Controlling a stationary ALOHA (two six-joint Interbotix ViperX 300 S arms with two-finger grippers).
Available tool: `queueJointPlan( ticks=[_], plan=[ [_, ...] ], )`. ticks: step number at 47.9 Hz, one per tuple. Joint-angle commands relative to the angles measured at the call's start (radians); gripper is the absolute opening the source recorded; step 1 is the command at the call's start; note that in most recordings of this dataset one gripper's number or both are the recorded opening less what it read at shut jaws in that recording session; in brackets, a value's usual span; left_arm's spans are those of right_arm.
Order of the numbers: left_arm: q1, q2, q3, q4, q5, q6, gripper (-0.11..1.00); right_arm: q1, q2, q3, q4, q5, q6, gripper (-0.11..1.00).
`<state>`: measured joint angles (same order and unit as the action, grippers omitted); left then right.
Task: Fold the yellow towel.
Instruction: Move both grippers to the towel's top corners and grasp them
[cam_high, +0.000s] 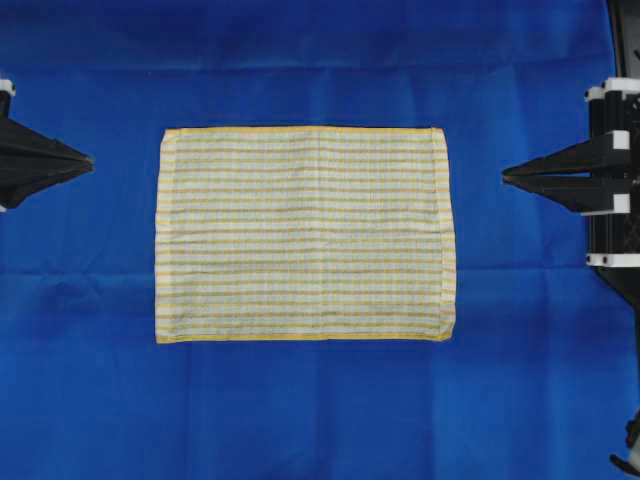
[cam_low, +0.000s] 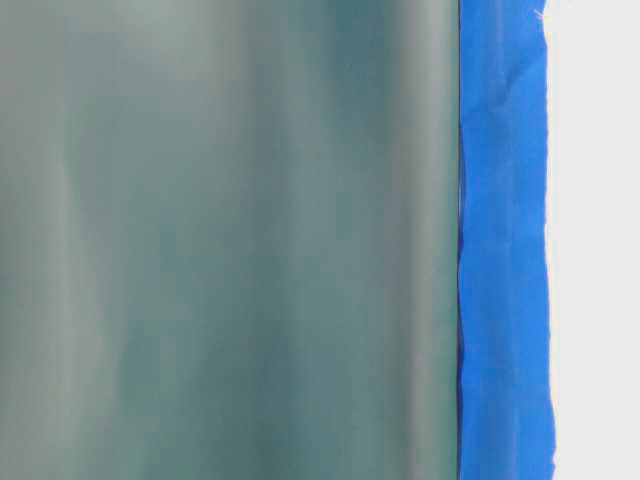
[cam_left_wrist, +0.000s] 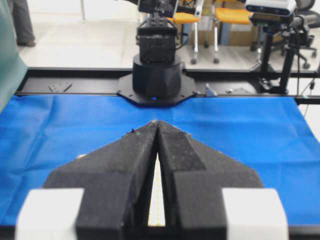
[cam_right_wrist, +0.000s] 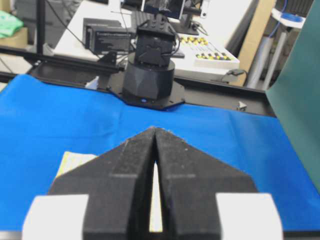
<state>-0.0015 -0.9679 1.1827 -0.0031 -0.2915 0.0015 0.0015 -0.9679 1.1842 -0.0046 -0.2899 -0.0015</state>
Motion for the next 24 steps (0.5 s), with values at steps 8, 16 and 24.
queueJointPlan(
  ticks=[8, 16, 24],
  plan=[
    [0.041, 0.089, -0.026, -0.038, -0.014, 0.008, 0.00, -0.124, 0.046, -0.046, 0.017, 0.043, 0.029, 0.00],
    [0.121, 0.195, -0.028, -0.038, -0.035, 0.008, 0.00, -0.264, 0.095, -0.051, 0.025, 0.112, 0.071, 0.00],
    [0.215, 0.296, -0.034, -0.038, -0.034, 0.008, 0.01, -0.365, 0.167, -0.043, 0.025, 0.152, 0.106, 0.00]
  ],
)
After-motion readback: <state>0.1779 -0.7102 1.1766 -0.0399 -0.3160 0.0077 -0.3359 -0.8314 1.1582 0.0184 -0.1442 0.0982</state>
